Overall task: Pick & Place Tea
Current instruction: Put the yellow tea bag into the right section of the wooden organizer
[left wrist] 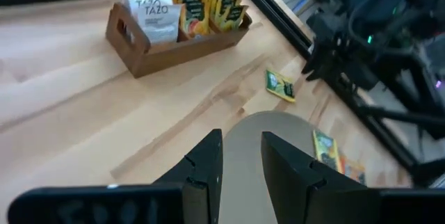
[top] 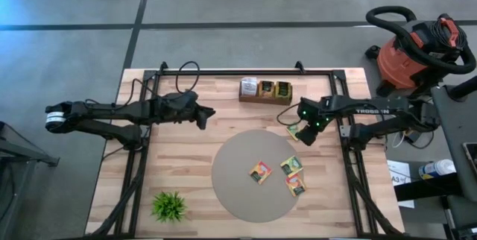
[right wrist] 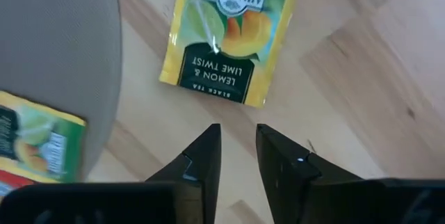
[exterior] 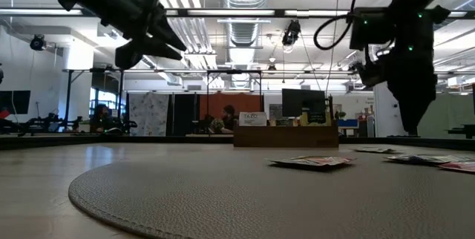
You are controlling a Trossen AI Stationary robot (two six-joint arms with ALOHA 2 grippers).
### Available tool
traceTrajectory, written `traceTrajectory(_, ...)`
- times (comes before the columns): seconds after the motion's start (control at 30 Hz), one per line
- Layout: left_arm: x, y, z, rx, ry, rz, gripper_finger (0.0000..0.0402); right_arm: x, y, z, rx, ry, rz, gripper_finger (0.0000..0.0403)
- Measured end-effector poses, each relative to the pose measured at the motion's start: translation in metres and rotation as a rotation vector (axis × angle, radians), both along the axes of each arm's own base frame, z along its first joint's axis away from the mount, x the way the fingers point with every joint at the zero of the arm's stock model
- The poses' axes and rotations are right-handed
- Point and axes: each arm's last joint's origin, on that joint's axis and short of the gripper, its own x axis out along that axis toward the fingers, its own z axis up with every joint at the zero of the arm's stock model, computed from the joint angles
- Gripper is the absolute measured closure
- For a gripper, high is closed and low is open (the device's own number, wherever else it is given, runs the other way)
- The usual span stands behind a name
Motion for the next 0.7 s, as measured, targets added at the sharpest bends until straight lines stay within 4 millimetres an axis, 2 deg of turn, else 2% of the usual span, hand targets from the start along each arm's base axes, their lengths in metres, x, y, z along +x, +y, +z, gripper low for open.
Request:
traceTrajectory(0.1, 0.0, 0.0, 0.0, -0.065, -0.024, 0.042, 0.0307, -0.003, 0.001, -0.009, -0.005, -0.002, 0.046, 0.031)
traceTrajectory(0.2, 0.0, 0.001, 0.0, -0.126, -0.049, 0.091, 0.0307, -0.002, 0.001, -0.009, 0.003, -0.015, 0.039, 0.0312)
traceTrajectory(0.37, 0.0, 0.001, 0.0, -0.231, -0.088, 0.144, 0.0307, 0.009, -0.002, -0.003, -0.006, -0.122, -0.091, 0.0322)
traceTrajectory(0.7, 0.001, 0.0, 0.0, -0.412, -0.16, 0.212, 0.0307, 0.024, 0.002, -0.004, -0.047, -0.273, -0.017, 0.0329)
